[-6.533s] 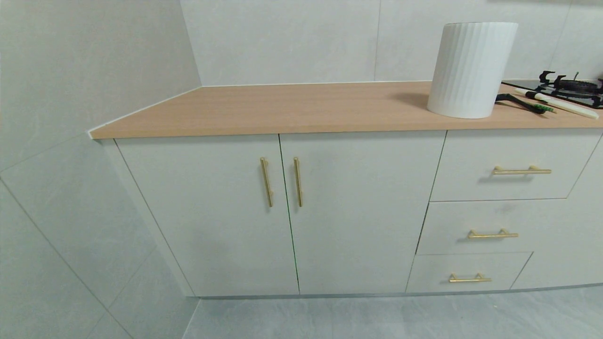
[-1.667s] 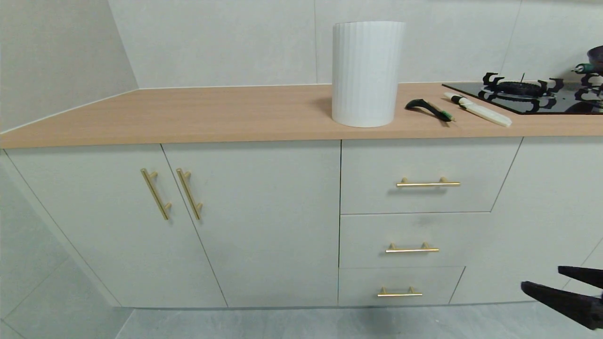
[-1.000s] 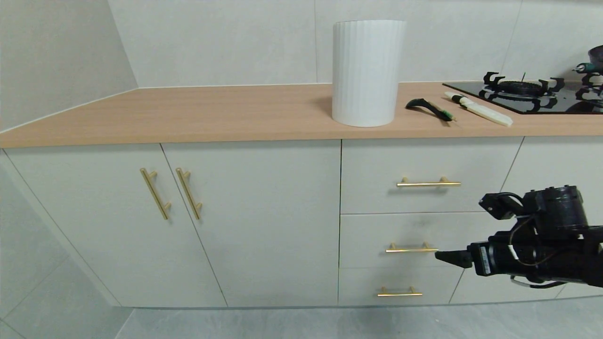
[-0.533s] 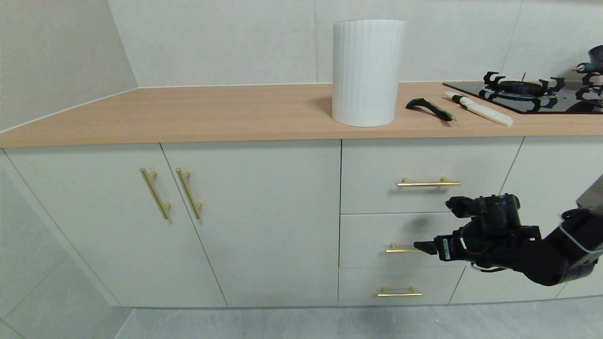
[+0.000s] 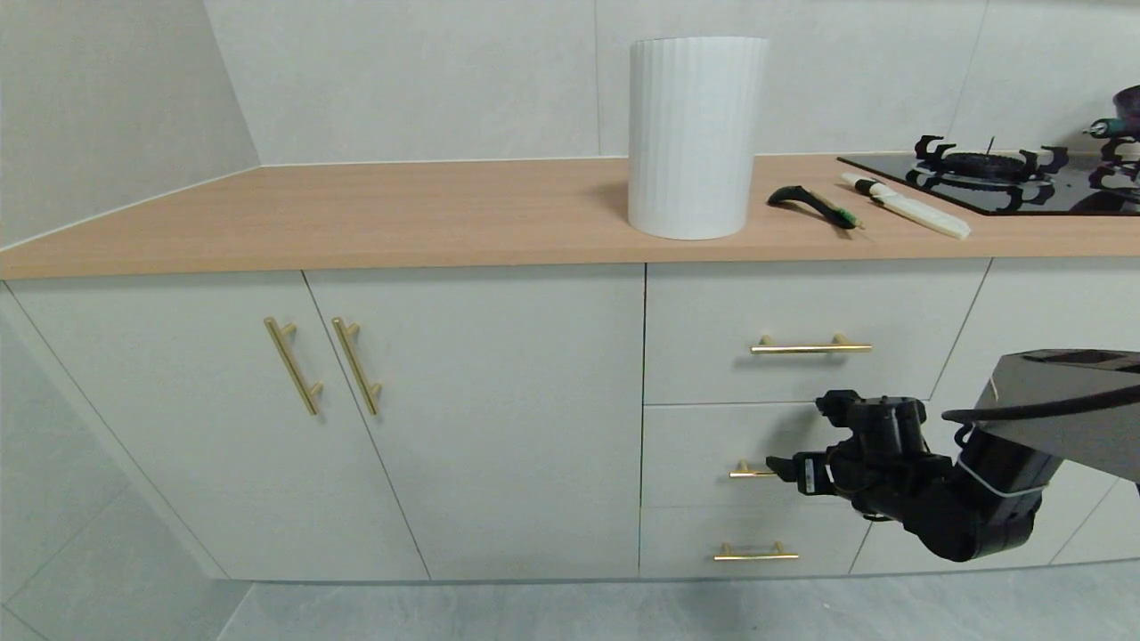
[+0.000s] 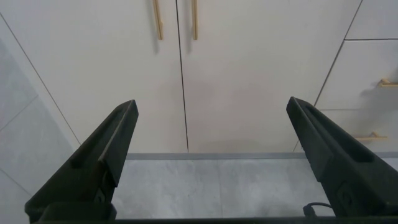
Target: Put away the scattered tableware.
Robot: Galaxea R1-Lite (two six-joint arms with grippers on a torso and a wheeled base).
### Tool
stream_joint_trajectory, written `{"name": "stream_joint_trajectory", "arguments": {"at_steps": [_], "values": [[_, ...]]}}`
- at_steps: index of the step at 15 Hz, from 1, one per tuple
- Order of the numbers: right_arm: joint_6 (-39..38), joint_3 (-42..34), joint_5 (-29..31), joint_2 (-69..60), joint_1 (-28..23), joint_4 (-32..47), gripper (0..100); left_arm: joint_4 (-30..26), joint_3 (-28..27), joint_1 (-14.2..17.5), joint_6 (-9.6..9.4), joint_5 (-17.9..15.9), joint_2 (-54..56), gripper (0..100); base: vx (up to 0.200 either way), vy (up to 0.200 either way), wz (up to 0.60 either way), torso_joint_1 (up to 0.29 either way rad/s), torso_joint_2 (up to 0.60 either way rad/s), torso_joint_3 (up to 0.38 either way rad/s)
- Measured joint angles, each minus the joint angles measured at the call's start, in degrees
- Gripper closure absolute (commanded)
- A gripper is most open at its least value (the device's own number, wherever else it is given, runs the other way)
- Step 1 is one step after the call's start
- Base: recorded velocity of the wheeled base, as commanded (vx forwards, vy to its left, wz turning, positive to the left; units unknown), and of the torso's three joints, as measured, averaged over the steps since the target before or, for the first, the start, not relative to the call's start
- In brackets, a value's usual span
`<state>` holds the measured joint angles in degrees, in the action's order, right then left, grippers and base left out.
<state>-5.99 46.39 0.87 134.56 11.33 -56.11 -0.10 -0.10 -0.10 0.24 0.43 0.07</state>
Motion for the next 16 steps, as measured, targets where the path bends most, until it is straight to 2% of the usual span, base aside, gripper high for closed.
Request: {"name": "stream_joint_trajectory", "arguments": {"at_steps": [8, 16], "values": [[-0.1, 4.3, 6.1, 4.4, 1.0, 0.3, 0, 0.0, 0.0, 0.0, -0.02, 0.0, 0.0, 0, 0.000, 0.000, 0.00, 0.000, 0.00, 0.000], [0.1, 5.0, 6.5, 5.9, 1.0, 4.2, 0, 0.0, 0.0, 0.0, 0.00, 0.0, 0.0, 0, 0.000, 0.000, 0.00, 0.000, 0.00, 0.000]]}}
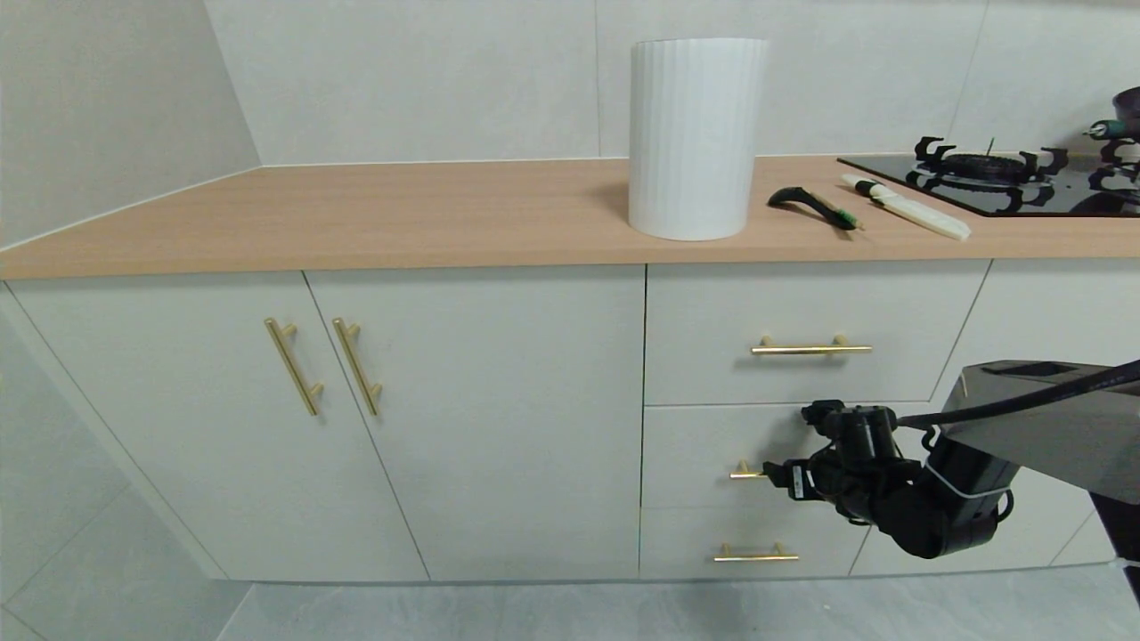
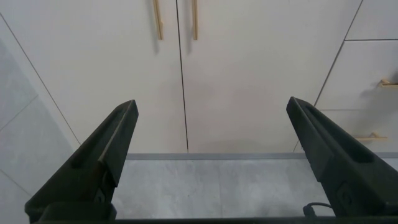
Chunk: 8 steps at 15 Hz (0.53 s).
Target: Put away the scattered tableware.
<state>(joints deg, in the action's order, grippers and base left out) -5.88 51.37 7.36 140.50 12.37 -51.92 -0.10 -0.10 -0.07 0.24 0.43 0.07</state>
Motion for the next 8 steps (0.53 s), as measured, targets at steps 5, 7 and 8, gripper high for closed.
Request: {"name": "stream_joint_trajectory", "arguments": {"at_steps": [5, 7, 8], "values": [[0.1, 0.4, 0.0, 0.4, 0.0, 0.6, 0, 0.0, 0.0, 0.0, -0.02, 0.0, 0.0, 0, 0.000, 0.000, 0.00, 0.000, 0.00, 0.000], [0.1, 0.5, 0.0, 0.7, 0.0, 0.8, 0, 0.0, 0.0, 0.0, -0.02, 0.0, 0.0, 0, 0.000, 0.000, 0.00, 0.000, 0.00, 0.000], [0.0, 0.5, 0.0, 0.7, 0.0, 1.3, 0, 0.0, 0.0, 0.0, 0.00, 0.0, 0.0, 0, 0.000, 0.000, 0.00, 0.000, 0.00, 0.000]]}}
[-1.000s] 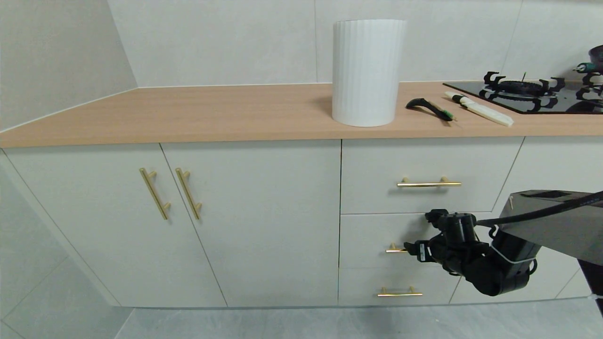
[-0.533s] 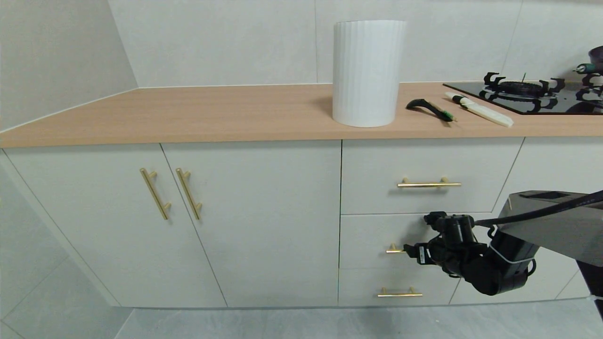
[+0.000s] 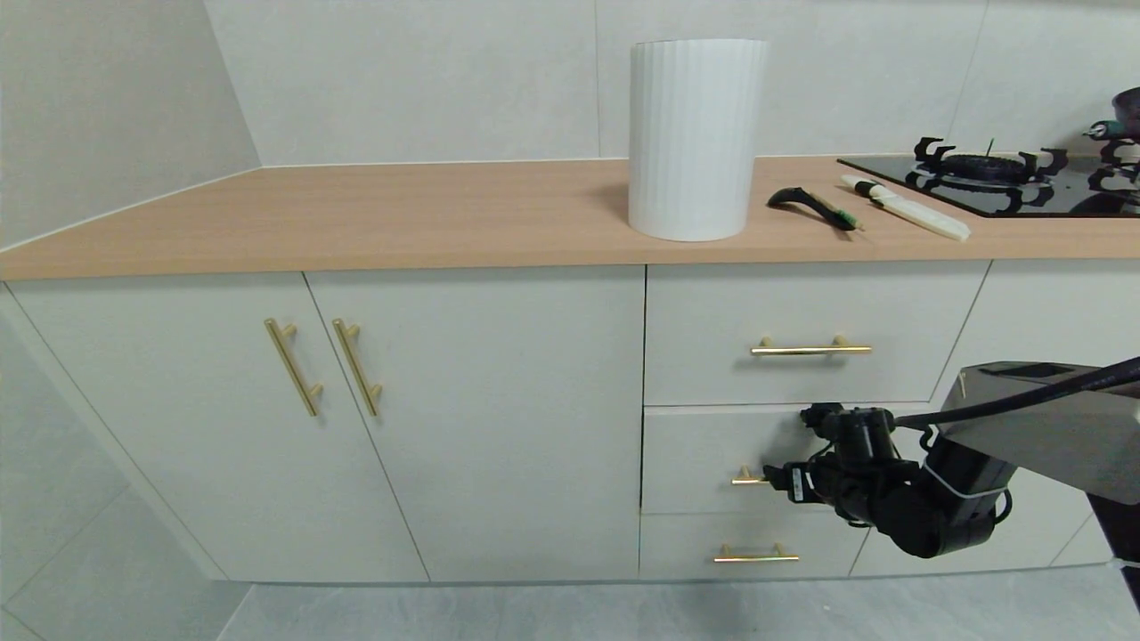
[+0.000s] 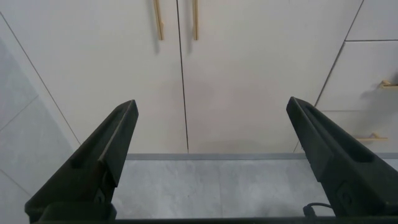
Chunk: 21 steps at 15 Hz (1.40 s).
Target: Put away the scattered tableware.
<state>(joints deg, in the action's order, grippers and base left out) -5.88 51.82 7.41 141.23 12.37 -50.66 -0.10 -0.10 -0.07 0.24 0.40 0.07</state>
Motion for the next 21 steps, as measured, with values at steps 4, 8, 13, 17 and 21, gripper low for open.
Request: {"name": "stream_joint_trajectory", "arguments": {"at_steps": [4, 8, 13, 17, 21], "values": [[0.1, 0.1, 0.0, 0.1, 0.0, 1.0, 0, 0.0, 0.0, 0.0, 0.00, 0.0, 0.0, 0, 0.000, 0.000, 0.00, 0.000, 0.00, 0.000], [0.2, -2.2, 0.4, -1.5, 0.1, 1.2, 0, 0.0, 0.0, 0.0, 0.00, 0.0, 0.0, 0, 0.000, 0.000, 0.00, 0.000, 0.00, 0.000], [0.5, -10.3, 0.5, -14.5, 3.7, 12.6, 0, 0.0, 0.0, 0.0, 0.00, 0.0, 0.0, 0, 0.000, 0.000, 0.00, 0.000, 0.00, 0.000], [0.3, -10.1, 0.3, -33.8, 7.3, 31.6, 0, 0.0, 0.0, 0.0, 0.00, 0.0, 0.0, 0, 0.000, 0.000, 0.00, 0.000, 0.00, 0.000], [-0.4, -7.8, 0.5, -43.8, 9.3, 35.3, 0, 0.0, 0.0, 0.0, 0.00, 0.0, 0.0, 0, 0.000, 0.000, 0.00, 0.000, 0.00, 0.000]]}}
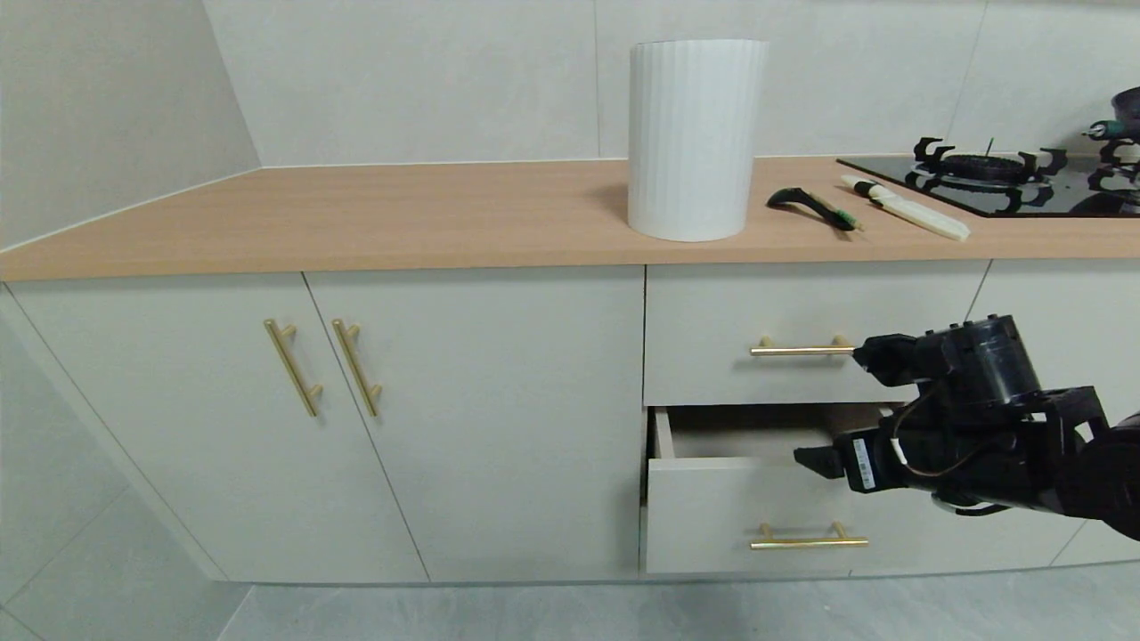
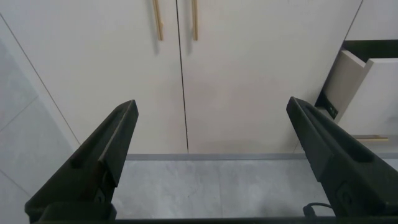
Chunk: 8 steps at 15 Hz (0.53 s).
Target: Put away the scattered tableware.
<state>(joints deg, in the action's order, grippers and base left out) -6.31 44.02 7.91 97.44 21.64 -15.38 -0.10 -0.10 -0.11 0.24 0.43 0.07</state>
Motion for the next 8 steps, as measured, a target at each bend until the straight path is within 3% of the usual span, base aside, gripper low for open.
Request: {"name": "stream_joint_trajectory", "arguments": {"at_steps": [8], "values": [[-2.0, 1.3, 4.5, 12.6, 0.0, -14.7, 0, 0.0, 0.0, 0.0, 0.00, 0.0, 0.0, 0, 0.000, 0.000, 0.00, 0.000, 0.00, 0.000]]}}
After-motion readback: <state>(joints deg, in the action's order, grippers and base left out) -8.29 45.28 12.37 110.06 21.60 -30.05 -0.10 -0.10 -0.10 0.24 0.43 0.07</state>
